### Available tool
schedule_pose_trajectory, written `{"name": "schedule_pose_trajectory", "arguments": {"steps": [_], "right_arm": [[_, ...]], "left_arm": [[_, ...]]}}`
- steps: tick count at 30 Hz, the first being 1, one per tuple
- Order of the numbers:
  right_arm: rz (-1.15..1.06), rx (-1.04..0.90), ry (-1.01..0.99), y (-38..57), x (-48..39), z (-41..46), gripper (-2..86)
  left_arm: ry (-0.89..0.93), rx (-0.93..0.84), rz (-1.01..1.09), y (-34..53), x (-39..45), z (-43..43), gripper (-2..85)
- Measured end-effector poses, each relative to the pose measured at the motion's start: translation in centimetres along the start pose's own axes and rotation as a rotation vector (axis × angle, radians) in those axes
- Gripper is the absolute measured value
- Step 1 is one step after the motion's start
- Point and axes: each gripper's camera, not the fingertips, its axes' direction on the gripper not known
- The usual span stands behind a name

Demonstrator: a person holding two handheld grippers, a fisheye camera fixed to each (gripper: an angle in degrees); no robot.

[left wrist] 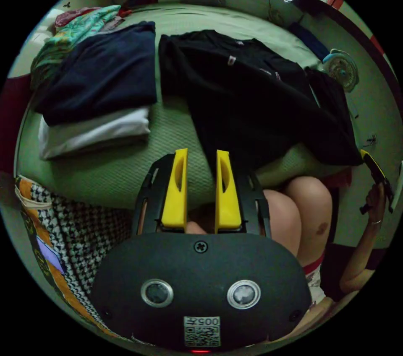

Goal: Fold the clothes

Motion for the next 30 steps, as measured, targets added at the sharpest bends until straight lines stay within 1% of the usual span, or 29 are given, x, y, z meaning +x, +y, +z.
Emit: {"name": "schedule_pose_trajectory", "arguments": {"steps": [3,7,11,13,16,20,27,30], "right_arm": [[-0.006,-0.003,-0.006,0.3,0.0,0.5,-1.5],[-0.002,-0.006,-0.014,1.1,0.2,1.0,-1.5],[0.019,-0.018,-0.041,2.0,0.8,1.5,-1.5],[0.020,-0.020,-0.053,2.8,1.0,1.7,-1.5],[0.009,-0.024,-0.065,4.0,1.2,2.1,-1.5],[-0.025,-0.043,-0.087,6.0,1.4,3.3,-1.6],[-0.036,-0.107,-0.103,10.2,1.4,6.3,-1.6],[-0.031,-0.126,-0.116,11.4,1.3,6.7,-1.6]], "left_arm": [[0.050,-0.001,-0.057,0.9,0.2,0.7,13.2],[-0.041,0.003,-0.048,1.7,1.4,0.3,13.2],[-0.054,-0.035,-0.023,2.7,2.4,-0.8,7.5],[-0.027,-0.041,-0.021,3.4,2.4,-1.5,3.8],[-0.015,-0.021,-0.036,4.9,1.6,-3.4,2.2],[0.015,0.071,-0.077,8.3,-0.6,-8.5,0.9],[-0.095,0.192,-0.123,15.0,-3.6,-18.0,0.6],[-0.096,0.196,-0.148,17.5,-4.7,-20.5,0.5]]}}
